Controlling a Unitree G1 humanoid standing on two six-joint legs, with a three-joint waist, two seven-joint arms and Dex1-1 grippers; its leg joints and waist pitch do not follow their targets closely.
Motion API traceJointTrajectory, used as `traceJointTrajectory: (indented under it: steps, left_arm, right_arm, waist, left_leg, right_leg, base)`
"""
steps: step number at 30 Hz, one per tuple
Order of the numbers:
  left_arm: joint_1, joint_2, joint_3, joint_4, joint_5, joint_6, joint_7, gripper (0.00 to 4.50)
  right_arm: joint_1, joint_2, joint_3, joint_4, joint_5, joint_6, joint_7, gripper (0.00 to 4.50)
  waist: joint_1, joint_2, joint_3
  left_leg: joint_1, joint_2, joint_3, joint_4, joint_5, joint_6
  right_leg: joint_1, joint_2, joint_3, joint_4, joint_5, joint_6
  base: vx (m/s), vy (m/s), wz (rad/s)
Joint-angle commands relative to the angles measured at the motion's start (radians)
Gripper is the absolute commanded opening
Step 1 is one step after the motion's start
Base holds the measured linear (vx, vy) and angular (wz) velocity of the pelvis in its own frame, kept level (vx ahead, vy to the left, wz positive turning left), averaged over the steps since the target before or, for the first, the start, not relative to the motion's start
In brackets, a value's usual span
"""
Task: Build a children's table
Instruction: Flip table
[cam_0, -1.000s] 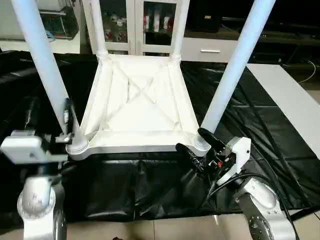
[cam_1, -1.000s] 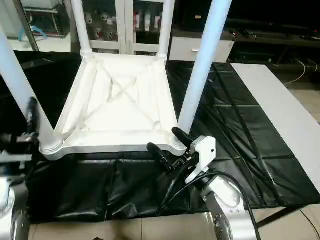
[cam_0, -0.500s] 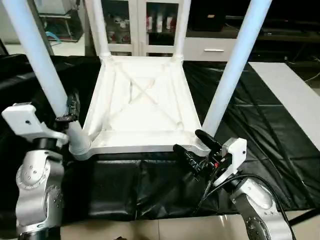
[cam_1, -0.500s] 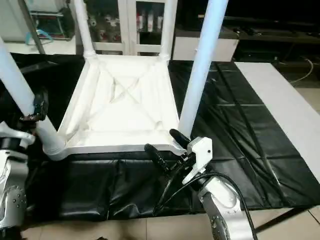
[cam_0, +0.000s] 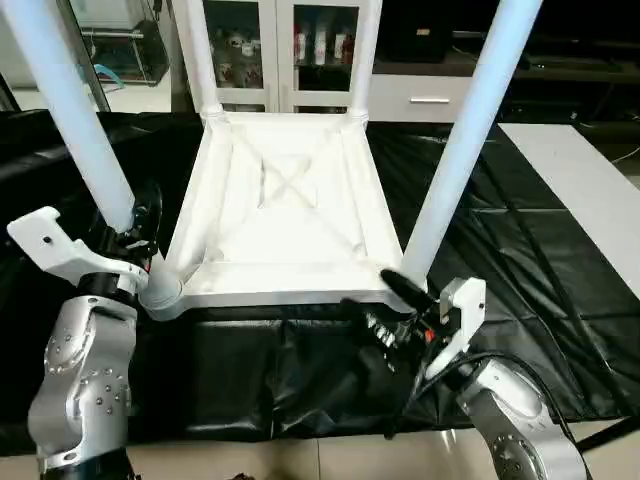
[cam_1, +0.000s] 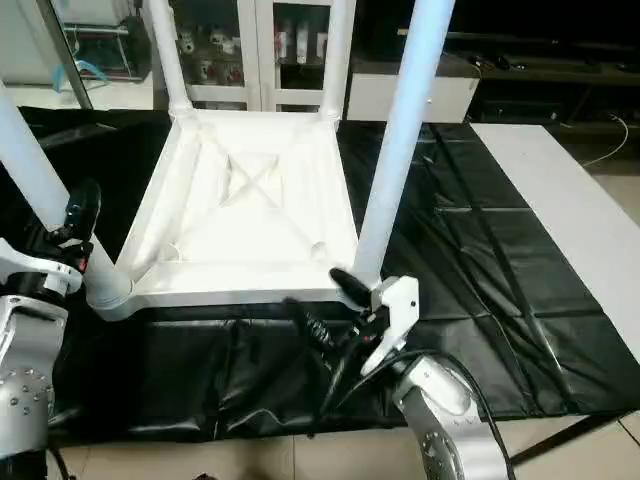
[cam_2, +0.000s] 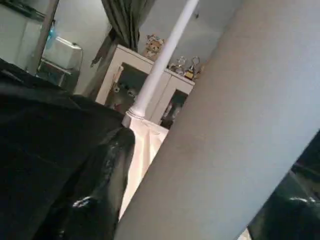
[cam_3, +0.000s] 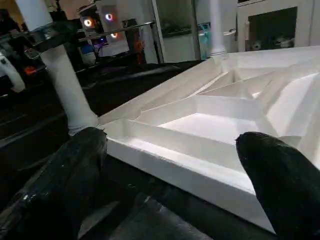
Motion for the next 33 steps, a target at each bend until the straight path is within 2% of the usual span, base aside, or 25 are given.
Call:
traceJointTrajectory:
  steps: [1,4,6,7,11,15,17,19,21,23,25,27,30,32,33]
  left_arm:
    - [-0.014,-0.04,0.026,-0.023,-0.096,0.024,0.052,2.81]
    - [-0.033,-0.075,0.053,-0.031,-0.167,0.05,0.094,2.77]
    - [-0.044,-0.097,0.071,-0.034,-0.213,0.073,0.12,2.77]
    - [-0.047,-0.103,0.074,-0.033,-0.223,0.076,0.125,2.77]
    - [-0.052,-0.138,0.076,-0.036,-0.297,0.107,0.134,2.76]
    - [-0.046,-0.16,0.062,-0.027,-0.303,0.134,0.127,2.7]
    - [-0.045,-0.176,0.058,-0.029,-0.309,0.146,0.136,2.66]
    - [-0.046,-0.179,0.057,-0.03,-0.314,0.151,0.14,2.65]
    - [-0.047,-0.184,0.054,-0.027,-0.321,0.153,0.146,2.65]
    - [-0.044,-0.186,0.05,-0.024,-0.325,0.153,0.149,2.64]
    - [-0.045,-0.19,0.053,-0.021,-0.331,0.153,0.152,2.64]
    - [-0.045,-0.189,0.055,-0.021,-0.329,0.155,0.149,2.64]
    - [-0.044,-0.19,0.057,-0.024,-0.326,0.161,0.146,2.63]
    - [-0.043,-0.19,0.058,-0.026,-0.327,0.163,0.145,2.63]
    - [-0.042,-0.19,0.058,-0.027,-0.327,0.164,0.144,2.63]
  right_arm:
    - [-0.003,-0.002,-0.018,-0.008,-0.012,-0.009,-0.013,4.5]
    - [-0.011,0.007,-0.034,-0.004,-0.007,-0.01,-0.035,4.5]
    - [-0.012,0.003,-0.035,-0.004,0.002,-0.004,-0.033,4.5]
    - [-0.012,0.001,-0.034,-0.004,0.002,-0.005,-0.031,4.5]
    - [-0.005,0.001,-0.03,-0.015,0.008,0.002,-0.022,4.5]
    - [-0.013,0.002,-0.035,-0.004,0.015,0.021,-0.031,4.5]
    - [-0.039,0.019,-0.054,0.022,0.028,0.058,-0.067,4.5]
    - [-0.048,0.027,-0.062,0.03,0.038,0.069,-0.076,4.5]
    - [-0.085,0.052,-0.086,0.058,0.075,0.104,-0.102,4.5]
    - [-0.151,0.091,-0.127,0.098,0.156,0.213,-0.164,4.5]
    - [-0.203,0.12,-0.154,0.131,0.246,0.279,-0.168,4.5]
    - [-0.242,0.148,-0.174,0.161,0.303,0.287,-0.164,4.5]
    - [-0.275,0.175,-0.199,0.186,0.329,0.301,-0.169,4.5]
    - [-0.301,0.191,-0.212,0.206,0.337,0.313,-0.168,4.5]
    - [-0.325,0.2,-0.207,0.235,0.317,0.305,-0.165,4.5]
  waist:
    - [0.001,0.011,-0.05]
    - [0.001,0.012,-0.049]
    - [0.001,0.007,-0.05]
    - [0.002,0.011,-0.049]
    - [0.005,0.011,-0.048]
    - [0.005,0.009,-0.046]
    - [0.003,0.013,-0.046]
    - [0.002,0.01,-0.046]
    - [0.001,0.013,-0.047]
    - [-0.001,0.012,-0.049]
    - [0.0,0.013,-0.051]
    - [0.001,0.014,-0.054]
    - [0.005,0.014,-0.057]
    - [0.006,0.015,-0.056]
    - [0.006,0.014,-0.055]
  left_leg:
    - [0.003,0.07,-0.029,-0.096,-0.159,0.009]
    - [0.003,0.07,-0.028,-0.096,-0.163,0.004]
    - [-0.001,0.068,-0.027,-0.093,-0.146,0.011]
    - [-0.003,0.067,-0.026,-0.093,-0.147,0.012]
    - [0.0,0.067,-0.023,-0.092,-0.15,0.016]
    - [-0.001,0.068,-0.023,-0.094,-0.154,0.017]
    - [0.0,0.066,-0.024,-0.095,-0.159,0.014]
    - [0.001,0.066,-0.023,-0.094,-0.162,0.01]
    - [0.001,0.064,-0.023,-0.093,-0.149,0.012]
    - [0.003,0.063,-0.025,-0.093,-0.142,0.011]
    - [0.004,0.063,-0.022,-0.09,-0.126,0.008]
    - [0.003,0.063,-0.021,-0.088,-0.099,0.012]
    - [0.002,0.063,-0.019,-0.085,-0.06,0.015]
    - [0.002,0.063,-0.018,-0.086,-0.063,0.01]
    - [0.001,0.063,-0.018,-0.088,-0.074,0.004]
  right_leg:
    - [0.036,-0.087,0.067,-0.068,-0.032,-0.193]
    - [0.035,-0.088,0.069,-0.069,-0.065,-0.194]
    - [0.037,-0.087,0.069,-0.067,-0.056,-0.195]
    - [0.037,-0.087,0.07,-0.067,-0.064,-0.195]
    - [0.032,-0.085,0.071,-0.073,-0.107,-0.188]
    - [0.03,-0.083,0.072,-0.078,-0.132,-0.167]
    - [0.029,-0.082,0.072,-0.078,-0.144,-0.164]
    - [0.028,-0.082,0.073,-0.08,-0.155,-0.16]
    - [0.028,-0.082,0.074,-0.079,-0.142,-0.16]
    - [0.029,-0.081,0.073,-0.077,-0.139,-0.167]
    - [0.027,-0.079,0.073,-0.073,-0.114,-0.17]
    - [0.028,-0.081,0.073,-0.067,-0.063,-0.176]
    - [0.028,-0.08,0.071,-0.061,-0.003,-0.185]
    - [0.029,-0.08,0.071,-0.061,-0.009,-0.184]
    - [0.029,-0.081,0.071,-0.062,-0.024,-0.183]
  base:
    - [0.0,0.0,0.0]
    - [0.0,0.0,0.0]
    - [0.0,0.0,0.0]
    - [0.0,0.0,0.0]
    - [0.0,0.0,0.0]
    - [0.0,0.0,0.0]
    - [0.0,0.0,0.0]
    - [0.0,0.0,0.0]
    - [0.0,0.0,0.0]
    - [0.0,0.0,0.0]
    - [0.0,0.0,0.0]
    - [0.0,0.0,0.0]
    - [0.0,0.0,0.0]
    - [0.0,0.0,0.0]
    - [0.0,0.0,0.0]
